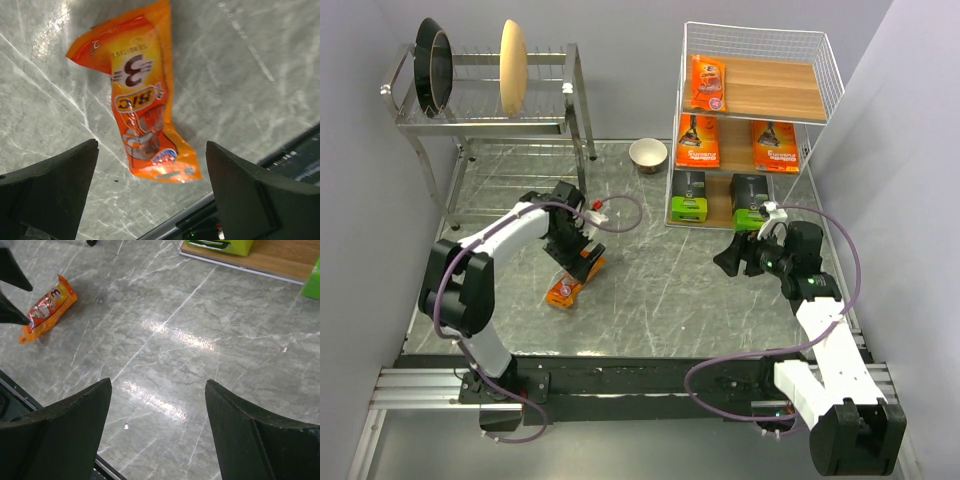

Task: Place and organize the shaving razors onto the shelf

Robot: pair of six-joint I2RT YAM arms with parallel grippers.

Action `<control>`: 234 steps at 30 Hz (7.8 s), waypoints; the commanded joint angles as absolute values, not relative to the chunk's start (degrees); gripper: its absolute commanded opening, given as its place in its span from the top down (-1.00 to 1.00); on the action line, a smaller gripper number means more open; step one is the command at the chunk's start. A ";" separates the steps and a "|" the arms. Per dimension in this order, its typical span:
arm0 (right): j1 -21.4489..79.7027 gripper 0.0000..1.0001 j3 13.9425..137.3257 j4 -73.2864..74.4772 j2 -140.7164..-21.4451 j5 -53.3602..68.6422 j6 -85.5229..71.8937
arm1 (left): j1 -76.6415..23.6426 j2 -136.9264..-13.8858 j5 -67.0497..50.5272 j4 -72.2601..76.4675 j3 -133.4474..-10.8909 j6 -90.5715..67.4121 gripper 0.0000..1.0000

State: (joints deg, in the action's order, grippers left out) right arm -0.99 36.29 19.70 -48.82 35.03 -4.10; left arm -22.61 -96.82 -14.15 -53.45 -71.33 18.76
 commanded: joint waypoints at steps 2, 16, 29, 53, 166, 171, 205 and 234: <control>-0.53 -0.64 36.30 16.79 -47.37 36.03 -5.97 | -22.85 -99.49 -8.44 -47.30 -69.52 18.37 -0.87; 3.50 -0.61 34.90 16.35 -48.86 35.51 -12.82 | -29.25 -111.97 -25.05 -51.52 -82.26 -3.21 -0.24; 14.50 -0.61 29.44 10.29 -55.02 34.36 -27.33 | -34.02 -123.84 -31.55 -48.96 -87.10 -18.54 0.64; 29.97 -0.76 33.22 -4.76 -69.78 36.57 -45.44 | -31.90 -112.07 -21.36 -32.97 -86.31 -64.94 0.98; -23.38 0.75 110.12 25.84 -93.95 52.82 -62.93 | -45.09 -88.77 -9.41 -32.96 -90.97 -2.99 -0.99; -23.38 0.39 111.53 26.01 -94.92 52.82 -62.75 | -45.44 -88.94 -8.79 -32.78 -91.05 -2.90 -0.99; -26.19 0.11 109.07 24.17 -89.47 56.16 -62.49 | -46.67 -90.53 -9.05 -31.03 -91.93 -4.48 -0.99; -27.16 0.45 106.96 25.84 -90.17 55.46 -61.35 | -46.76 -91.23 -9.23 -30.58 -91.32 -5.10 -0.99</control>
State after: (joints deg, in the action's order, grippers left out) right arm -26.89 103.85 26.85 -89.76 55.72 -61.73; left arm -46.35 -91.29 -8.75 -32.36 -90.83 -4.32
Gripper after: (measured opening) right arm 0.280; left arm 0.995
